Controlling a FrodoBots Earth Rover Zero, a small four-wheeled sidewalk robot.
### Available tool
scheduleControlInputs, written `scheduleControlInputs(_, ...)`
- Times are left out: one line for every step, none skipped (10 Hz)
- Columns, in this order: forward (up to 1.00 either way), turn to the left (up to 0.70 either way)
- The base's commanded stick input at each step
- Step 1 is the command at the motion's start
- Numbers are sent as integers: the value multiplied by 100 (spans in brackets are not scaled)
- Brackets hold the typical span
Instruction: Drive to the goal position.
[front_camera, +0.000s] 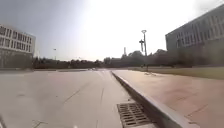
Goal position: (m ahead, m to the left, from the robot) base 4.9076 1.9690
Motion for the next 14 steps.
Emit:
scheduleControlInputs(70,-1)
scheduleControlInputs(70,-1)
scheduleControlInputs(70,11)
scheduleControlInputs(70,34)
scheduleControlInputs(70,34)
scheduleControlInputs(70,34)
scheduleControlInputs(70,34)
scheduleControlInputs(70,34)
scheduleControlInputs(70,34)
scheduleControlInputs(70,16)
scheduleControlInputs(70,-1)
scheduleControlInputs(70,-2)
scheduleControlInputs(70,-2)
scheduleControlInputs(70,-2)
